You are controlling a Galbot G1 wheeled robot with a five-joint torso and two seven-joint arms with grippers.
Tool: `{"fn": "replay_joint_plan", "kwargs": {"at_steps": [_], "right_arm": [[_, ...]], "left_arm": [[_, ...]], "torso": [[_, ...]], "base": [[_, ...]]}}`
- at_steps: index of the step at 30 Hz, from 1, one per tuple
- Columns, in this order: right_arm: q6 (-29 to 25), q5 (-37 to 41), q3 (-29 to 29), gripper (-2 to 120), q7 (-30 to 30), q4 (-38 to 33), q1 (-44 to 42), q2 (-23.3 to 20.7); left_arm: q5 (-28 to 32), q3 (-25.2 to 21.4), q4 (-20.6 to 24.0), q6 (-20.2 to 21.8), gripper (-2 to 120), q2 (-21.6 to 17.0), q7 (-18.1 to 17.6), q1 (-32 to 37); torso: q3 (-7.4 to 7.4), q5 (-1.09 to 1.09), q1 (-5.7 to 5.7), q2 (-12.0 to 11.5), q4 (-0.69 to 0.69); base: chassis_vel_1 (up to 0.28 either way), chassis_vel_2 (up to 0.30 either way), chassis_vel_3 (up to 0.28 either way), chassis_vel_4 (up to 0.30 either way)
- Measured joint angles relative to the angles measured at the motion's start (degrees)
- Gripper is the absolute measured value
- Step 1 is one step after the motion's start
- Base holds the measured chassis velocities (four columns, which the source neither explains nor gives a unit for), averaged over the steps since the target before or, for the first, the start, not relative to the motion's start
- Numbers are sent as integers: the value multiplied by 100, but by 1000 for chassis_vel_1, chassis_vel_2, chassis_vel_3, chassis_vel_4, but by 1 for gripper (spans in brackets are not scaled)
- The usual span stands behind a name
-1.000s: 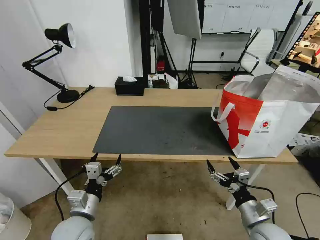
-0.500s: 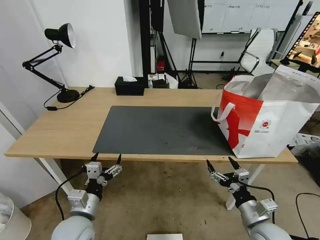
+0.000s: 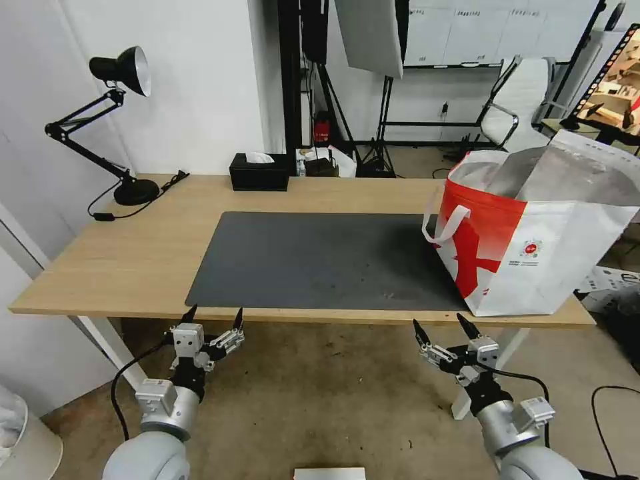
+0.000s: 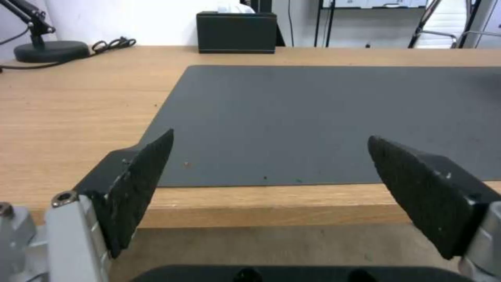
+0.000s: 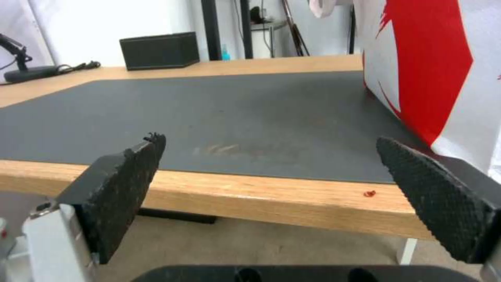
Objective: Pick up the trash from the table and place it into the takeout bag.
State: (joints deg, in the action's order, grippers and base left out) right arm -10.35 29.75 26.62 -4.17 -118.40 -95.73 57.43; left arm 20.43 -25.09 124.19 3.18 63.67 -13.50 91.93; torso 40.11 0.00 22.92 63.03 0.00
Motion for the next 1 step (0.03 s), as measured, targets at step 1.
{"fn": "replay_joint_plan", "kwargs": {"at_steps": [1], "right_arm": [[0, 0, 0, 100, 0, 0, 0, 0]], "left_arm": [[0, 0, 0, 0, 100, 0, 0, 0]], "torso": [[0, 0, 0, 0, 0]], "base": [[0, 0, 0, 0]]}}
